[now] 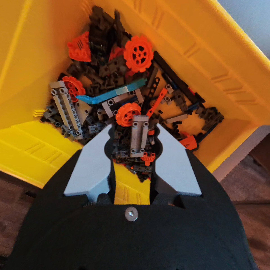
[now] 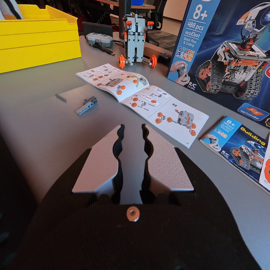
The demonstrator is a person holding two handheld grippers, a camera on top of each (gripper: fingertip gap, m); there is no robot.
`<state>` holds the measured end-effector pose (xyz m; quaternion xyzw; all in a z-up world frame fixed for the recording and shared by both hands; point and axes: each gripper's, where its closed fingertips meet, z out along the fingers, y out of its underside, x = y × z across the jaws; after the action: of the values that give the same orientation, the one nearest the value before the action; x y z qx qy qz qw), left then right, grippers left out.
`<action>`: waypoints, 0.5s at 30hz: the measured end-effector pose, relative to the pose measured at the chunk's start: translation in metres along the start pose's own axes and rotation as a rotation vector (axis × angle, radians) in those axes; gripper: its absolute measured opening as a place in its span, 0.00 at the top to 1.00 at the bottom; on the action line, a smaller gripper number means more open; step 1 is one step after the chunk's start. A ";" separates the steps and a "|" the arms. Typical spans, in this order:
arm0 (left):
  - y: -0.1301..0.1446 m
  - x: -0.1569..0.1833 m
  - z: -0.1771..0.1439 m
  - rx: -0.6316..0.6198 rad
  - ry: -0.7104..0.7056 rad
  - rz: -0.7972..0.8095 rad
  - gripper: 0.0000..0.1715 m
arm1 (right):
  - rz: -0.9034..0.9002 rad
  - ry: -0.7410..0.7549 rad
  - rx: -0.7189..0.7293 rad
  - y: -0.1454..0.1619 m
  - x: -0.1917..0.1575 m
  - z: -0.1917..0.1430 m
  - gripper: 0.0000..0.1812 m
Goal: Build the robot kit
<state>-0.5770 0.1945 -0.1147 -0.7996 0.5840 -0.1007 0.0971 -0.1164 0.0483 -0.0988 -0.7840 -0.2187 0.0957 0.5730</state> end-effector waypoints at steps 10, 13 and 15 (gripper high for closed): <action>0.059 0.037 -0.023 -0.226 0.064 -0.192 0.80 | -0.005 -0.018 -0.007 0.001 -0.003 0.002 0.87; 0.081 0.049 -0.015 -0.327 0.061 -0.208 0.80 | -0.014 -0.020 -0.010 0.001 -0.004 0.003 0.87; 0.094 0.055 -0.008 -0.395 0.056 -0.193 0.84 | -0.018 -0.018 -0.013 0.001 -0.005 0.003 0.87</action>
<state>-0.6489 0.1136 -0.1299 -0.8521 0.5157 -0.0151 -0.0878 -0.1213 0.0485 -0.1015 -0.7847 -0.2318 0.0962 0.5667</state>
